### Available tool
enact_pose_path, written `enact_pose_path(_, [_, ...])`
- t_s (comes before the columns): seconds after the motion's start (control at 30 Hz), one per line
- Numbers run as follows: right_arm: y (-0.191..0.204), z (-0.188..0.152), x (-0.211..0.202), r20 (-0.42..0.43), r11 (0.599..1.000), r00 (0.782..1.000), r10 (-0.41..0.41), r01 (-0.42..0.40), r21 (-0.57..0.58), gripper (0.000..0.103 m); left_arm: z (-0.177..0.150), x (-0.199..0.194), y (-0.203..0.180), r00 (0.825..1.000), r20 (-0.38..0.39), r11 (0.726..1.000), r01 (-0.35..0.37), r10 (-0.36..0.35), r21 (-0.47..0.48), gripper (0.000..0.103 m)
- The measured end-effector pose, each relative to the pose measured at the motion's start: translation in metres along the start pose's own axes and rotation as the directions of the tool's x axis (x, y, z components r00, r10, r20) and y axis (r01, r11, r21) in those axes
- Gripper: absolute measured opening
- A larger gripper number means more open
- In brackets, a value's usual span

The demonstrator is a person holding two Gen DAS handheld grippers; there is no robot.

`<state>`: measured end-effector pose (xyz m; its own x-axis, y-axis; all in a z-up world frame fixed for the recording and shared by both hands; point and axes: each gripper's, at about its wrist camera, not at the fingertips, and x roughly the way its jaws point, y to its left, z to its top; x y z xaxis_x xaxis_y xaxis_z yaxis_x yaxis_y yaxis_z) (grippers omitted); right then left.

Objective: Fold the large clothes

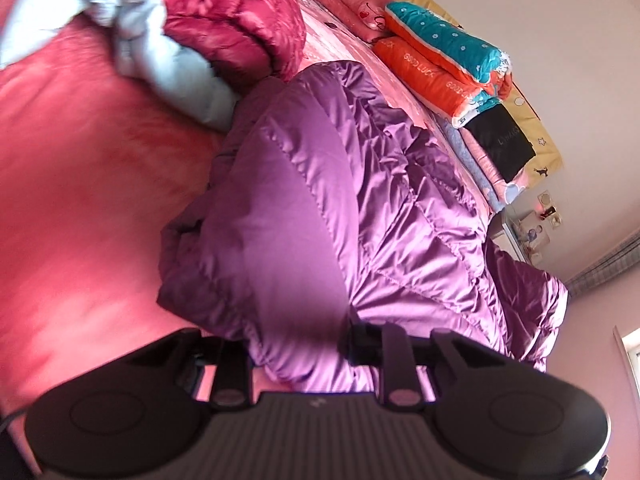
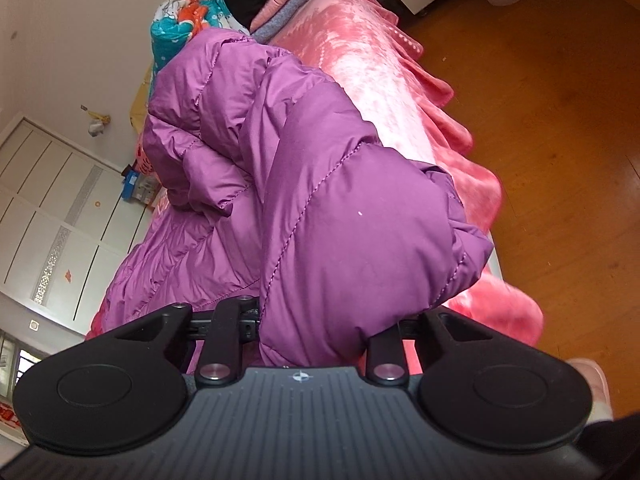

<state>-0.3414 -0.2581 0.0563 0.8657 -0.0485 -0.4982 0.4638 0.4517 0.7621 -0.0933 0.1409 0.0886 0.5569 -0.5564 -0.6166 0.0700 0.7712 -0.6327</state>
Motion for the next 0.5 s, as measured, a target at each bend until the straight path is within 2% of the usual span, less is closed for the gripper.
enact_pose_path(0.2, [-0.009, -0.004, 0.002, -0.044, 0.999, 0.999, -0.002, 0.004, 0.039, 0.035, -0.024, -0.025, 0.019, 1.0, -0.01, 1.0, -0.014, 0.014, -0.007, 0.025])
enact_pose_path(0.37, [-0.021, 0.001, 0.011, -0.046, 0.994, 0.999, 0.006, -0.001, 0.109, 0.054, -0.021, -0.035, 0.013, 1.0, 0.012, 1.0, 0.011, -0.011, 0.009, 0.028])
enact_pose_path(0.5, [-0.019, 0.0, 0.007, -0.035, 0.996, 0.999, -0.037, 0.04, 0.086, 0.068, -0.021, -0.059, 0.014, 1.0, 0.026, 1.0, 0.017, -0.017, 0.021, 0.03])
